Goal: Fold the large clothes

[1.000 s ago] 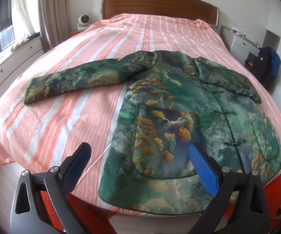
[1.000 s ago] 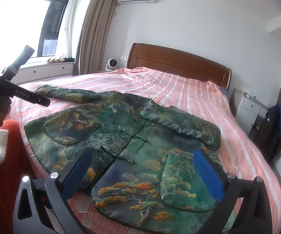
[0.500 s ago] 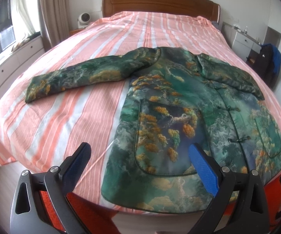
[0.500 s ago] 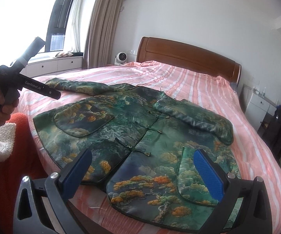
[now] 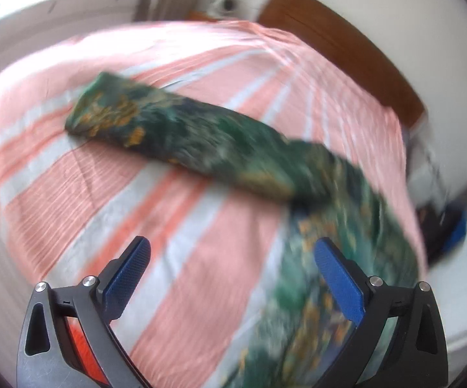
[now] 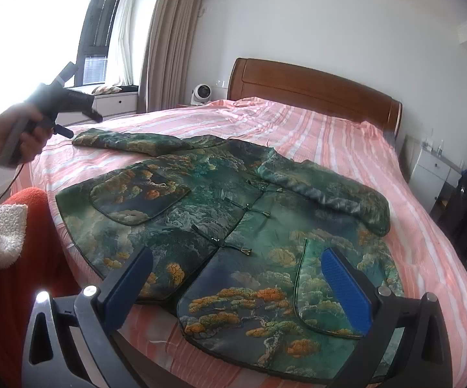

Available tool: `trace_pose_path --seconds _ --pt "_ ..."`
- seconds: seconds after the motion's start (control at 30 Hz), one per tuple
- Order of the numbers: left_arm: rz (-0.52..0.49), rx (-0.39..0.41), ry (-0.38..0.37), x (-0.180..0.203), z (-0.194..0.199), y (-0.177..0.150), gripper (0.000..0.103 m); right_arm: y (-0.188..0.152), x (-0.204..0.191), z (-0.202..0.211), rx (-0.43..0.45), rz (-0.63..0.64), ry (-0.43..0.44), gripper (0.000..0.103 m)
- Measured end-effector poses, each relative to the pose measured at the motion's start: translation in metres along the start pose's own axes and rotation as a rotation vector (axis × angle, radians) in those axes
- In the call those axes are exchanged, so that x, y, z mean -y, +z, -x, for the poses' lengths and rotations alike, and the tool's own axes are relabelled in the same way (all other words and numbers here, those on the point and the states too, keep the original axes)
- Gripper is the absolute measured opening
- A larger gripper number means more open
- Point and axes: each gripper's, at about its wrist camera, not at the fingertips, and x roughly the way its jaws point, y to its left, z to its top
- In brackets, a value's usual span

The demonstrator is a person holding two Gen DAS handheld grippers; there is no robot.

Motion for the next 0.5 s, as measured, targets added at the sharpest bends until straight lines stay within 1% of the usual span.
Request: trace_pose_path --seconds 0.03,0.1,0.17,0.23,0.3,0.33,0.37,0.4,0.43,0.47,0.5 --pt "0.102 -0.016 0.003 -0.02 -0.014 0.017 0.101 0.0 0.0 -0.001 -0.006 -0.004 0.0 0.103" --pt "0.226 -0.028 0.002 -0.049 -0.039 0.039 0.1 0.0 -0.001 -0.004 -0.018 -0.003 -0.001 0.103" --pt "0.297 -0.007 0.046 -0.068 -0.06 0.055 0.1 0.0 -0.004 -0.004 -0.024 0.012 -0.001 0.103" --pt "0.32 -0.002 0.083 -0.079 -0.084 0.068 0.097 0.0 -0.008 -0.004 -0.033 0.031 0.002 0.103" --pt "0.35 -0.012 0.105 -0.087 -0.104 0.077 0.079 -0.001 -0.013 -0.005 -0.049 0.044 0.008 0.103" --pt "0.365 -0.005 0.117 -0.09 -0.109 0.079 0.076 -0.002 -0.014 -0.006 -0.059 0.047 0.011 0.103" --pt "0.369 0.026 0.129 -0.089 -0.11 0.083 0.065 -0.003 -0.016 -0.007 -0.07 0.048 0.013 0.103" --pt "0.354 0.064 0.143 -0.086 -0.108 0.087 0.043 -0.004 -0.016 -0.008 -0.077 0.047 0.014 0.103" --pt "0.317 0.086 0.169 -0.08 -0.107 0.092 0.027 -0.006 -0.017 -0.008 -0.083 0.043 0.017 0.103" --pt "0.25 0.097 0.203 -0.065 -0.104 0.1 0.012 -0.008 -0.016 -0.008 -0.086 0.035 0.021 0.103" --pt "0.192 0.111 0.223 -0.051 -0.1 0.107 0.011 -0.009 -0.016 -0.009 -0.086 0.027 0.025 0.103"
